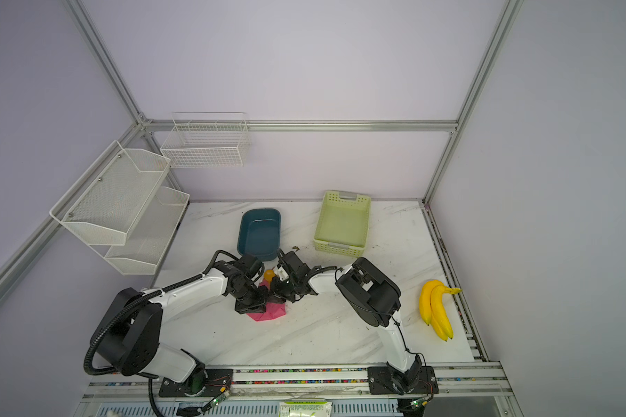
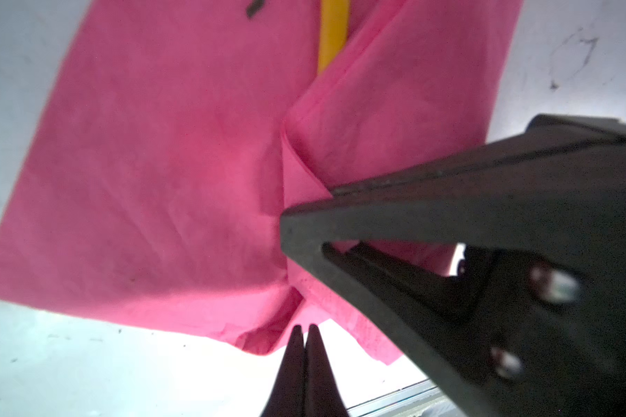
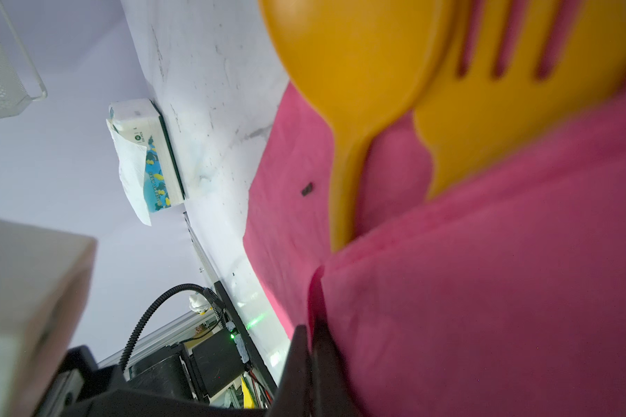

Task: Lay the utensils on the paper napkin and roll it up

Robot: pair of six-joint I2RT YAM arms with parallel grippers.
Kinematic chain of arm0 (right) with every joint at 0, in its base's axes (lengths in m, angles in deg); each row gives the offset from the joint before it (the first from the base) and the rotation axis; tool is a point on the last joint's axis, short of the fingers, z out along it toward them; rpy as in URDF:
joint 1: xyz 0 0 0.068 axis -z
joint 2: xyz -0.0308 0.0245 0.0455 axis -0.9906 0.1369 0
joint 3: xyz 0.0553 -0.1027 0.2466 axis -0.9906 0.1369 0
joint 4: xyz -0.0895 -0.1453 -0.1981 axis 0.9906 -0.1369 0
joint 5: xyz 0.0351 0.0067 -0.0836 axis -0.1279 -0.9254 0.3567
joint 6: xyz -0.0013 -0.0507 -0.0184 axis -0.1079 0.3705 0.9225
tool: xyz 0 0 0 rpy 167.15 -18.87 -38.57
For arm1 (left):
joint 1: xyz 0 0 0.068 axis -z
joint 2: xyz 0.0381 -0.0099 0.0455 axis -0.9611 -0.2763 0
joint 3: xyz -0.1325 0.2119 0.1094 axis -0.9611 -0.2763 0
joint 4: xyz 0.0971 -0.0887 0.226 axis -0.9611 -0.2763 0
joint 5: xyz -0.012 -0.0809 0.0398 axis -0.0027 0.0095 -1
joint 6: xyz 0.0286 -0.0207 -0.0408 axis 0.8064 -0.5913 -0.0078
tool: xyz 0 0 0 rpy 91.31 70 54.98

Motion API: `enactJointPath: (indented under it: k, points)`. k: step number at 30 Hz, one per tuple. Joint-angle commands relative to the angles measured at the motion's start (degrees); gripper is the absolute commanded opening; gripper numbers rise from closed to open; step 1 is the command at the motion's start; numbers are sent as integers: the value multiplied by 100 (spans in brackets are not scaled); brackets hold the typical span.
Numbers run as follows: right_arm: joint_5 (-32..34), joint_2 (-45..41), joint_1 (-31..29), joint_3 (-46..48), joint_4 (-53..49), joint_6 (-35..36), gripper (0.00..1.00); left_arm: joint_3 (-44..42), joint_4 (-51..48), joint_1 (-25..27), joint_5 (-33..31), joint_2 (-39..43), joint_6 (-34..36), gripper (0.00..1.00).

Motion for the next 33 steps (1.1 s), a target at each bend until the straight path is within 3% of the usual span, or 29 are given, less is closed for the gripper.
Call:
enactJointPath:
  k: [1,22,33]
  points:
    - [155,-50,3,79,130,-85,0,-321,-15,1,65,118,-61,0]
    - [-326,155,16,474,1693,-755,0,-649,381,1,65,-151,-38,0]
    - [-273,402,27,478,1752,-726,0,-665,416,-1,65,-114,-60,0]
